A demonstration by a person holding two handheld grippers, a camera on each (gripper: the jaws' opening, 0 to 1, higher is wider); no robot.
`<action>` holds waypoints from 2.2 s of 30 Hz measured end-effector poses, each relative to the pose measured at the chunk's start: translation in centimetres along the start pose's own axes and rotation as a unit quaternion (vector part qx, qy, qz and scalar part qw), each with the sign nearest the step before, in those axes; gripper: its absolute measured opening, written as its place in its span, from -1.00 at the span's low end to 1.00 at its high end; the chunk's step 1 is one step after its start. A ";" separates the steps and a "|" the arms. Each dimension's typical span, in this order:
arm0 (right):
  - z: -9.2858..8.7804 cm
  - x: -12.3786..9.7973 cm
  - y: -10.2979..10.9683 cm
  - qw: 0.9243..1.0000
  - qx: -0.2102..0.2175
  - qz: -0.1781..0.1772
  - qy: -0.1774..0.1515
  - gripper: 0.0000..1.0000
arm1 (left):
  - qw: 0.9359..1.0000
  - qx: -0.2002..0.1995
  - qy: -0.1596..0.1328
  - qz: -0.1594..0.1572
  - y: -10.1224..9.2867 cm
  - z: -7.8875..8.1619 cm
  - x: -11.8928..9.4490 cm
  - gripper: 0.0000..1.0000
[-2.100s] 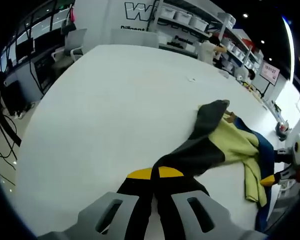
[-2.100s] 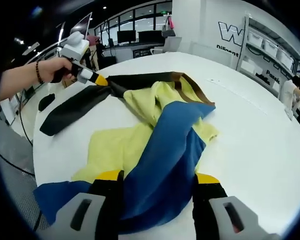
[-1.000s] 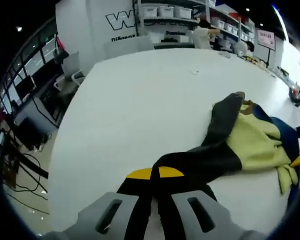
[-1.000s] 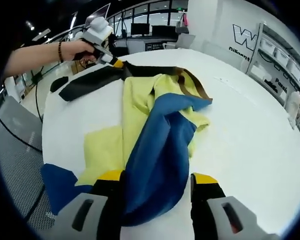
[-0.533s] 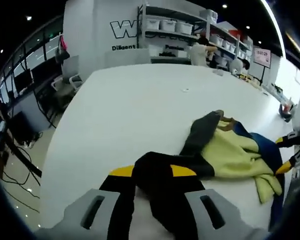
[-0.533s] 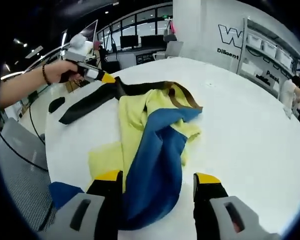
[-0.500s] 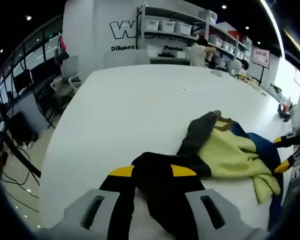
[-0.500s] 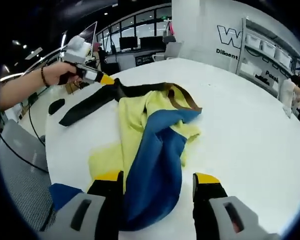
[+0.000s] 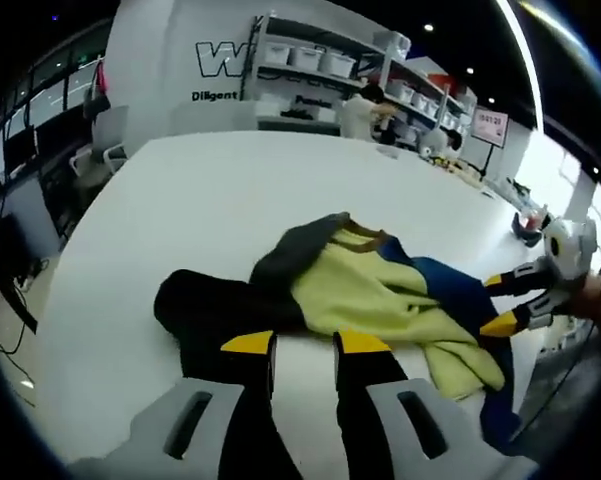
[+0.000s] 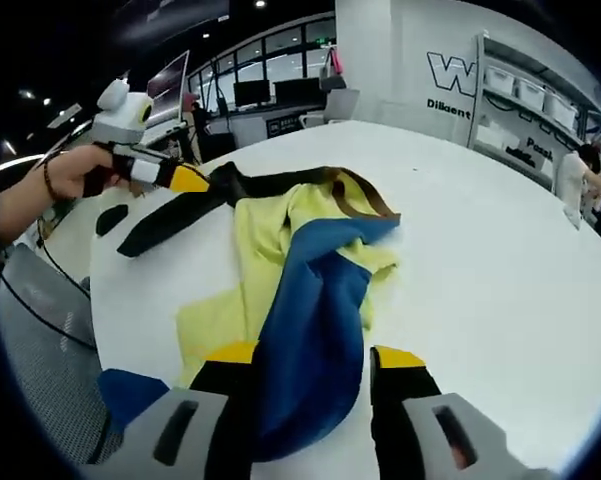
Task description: Fold the garment on the visible template until the final outline fits inside the template.
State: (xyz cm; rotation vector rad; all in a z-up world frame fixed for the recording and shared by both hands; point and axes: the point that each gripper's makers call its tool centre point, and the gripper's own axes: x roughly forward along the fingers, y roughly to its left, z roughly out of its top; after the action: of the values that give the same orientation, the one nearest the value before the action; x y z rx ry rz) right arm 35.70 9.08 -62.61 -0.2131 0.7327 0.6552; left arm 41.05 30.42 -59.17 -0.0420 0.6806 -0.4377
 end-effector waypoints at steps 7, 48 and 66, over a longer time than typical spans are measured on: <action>0.0 0.1 0.3 1.000 -0.009 0.000 -0.002 -0.38 | 0.998 0.032 0.019 -0.049 -4.2 -1.7 -0.3 -0.65; 1.6 -1.1 -0.1 1.000 0.016 0.001 -0.027 -1.00 | 0.964 0.007 0.124 -0.234 -18.2 -8.4 0.1 -0.63; 1.7 -1.1 -0.4 0.999 0.024 0.000 -0.027 -1.00 | 0.957 -0.130 0.136 -0.222 -18.6 -8.4 1.7 -1.00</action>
State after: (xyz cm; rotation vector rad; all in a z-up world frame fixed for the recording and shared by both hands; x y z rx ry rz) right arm 36.23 8.93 -60.64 -0.1502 0.6960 0.6405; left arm 29.97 13.75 -63.43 -0.3965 1.0033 -0.7918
